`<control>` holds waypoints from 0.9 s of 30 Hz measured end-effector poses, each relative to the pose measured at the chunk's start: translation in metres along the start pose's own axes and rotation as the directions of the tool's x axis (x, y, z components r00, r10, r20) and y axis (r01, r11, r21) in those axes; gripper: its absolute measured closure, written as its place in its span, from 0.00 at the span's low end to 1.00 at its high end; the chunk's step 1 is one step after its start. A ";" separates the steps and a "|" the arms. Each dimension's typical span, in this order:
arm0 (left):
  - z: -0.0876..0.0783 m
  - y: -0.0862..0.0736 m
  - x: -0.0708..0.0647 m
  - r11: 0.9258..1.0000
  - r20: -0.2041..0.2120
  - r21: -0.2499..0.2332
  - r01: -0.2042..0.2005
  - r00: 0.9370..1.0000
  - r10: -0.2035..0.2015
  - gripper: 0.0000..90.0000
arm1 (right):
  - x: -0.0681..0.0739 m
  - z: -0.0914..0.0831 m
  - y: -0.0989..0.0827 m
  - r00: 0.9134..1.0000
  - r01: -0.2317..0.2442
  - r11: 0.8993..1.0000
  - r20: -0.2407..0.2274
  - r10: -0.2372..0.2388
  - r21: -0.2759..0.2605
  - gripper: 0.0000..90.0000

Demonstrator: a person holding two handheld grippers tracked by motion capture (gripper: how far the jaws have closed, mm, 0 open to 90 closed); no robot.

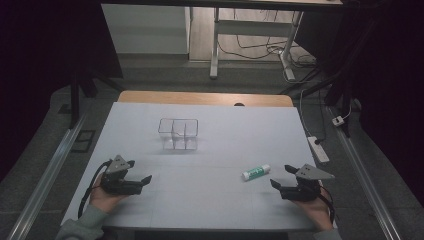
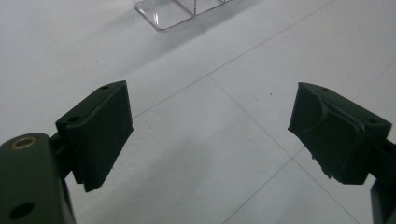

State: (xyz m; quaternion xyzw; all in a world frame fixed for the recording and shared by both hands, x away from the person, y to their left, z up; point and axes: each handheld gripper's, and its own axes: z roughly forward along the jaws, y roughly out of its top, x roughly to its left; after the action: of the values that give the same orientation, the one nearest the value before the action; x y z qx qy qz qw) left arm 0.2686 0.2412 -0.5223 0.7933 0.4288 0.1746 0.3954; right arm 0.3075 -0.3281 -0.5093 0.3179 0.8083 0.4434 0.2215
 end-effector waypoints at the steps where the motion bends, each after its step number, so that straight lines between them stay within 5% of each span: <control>1: 0.000 -0.001 0.000 1.000 0.002 0.002 0.006 1.000 -0.006 0.15 | 0.000 0.001 0.000 1.000 -0.003 1.000 -0.008 0.003 -0.004 0.22; 27: 0.004 -0.002 0.000 0.999 0.004 0.030 -0.012 1.000 0.012 0.15 | 0.004 0.003 0.000 1.000 0.001 1.000 -0.013 -0.001 -0.009 0.24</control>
State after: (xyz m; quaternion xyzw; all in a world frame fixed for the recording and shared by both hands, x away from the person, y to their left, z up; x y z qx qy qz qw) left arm 0.2701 0.2393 -0.5265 0.8020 0.4257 0.1691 0.3834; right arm 0.3067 -0.3237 -0.5112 0.3135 0.8078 0.4491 0.2181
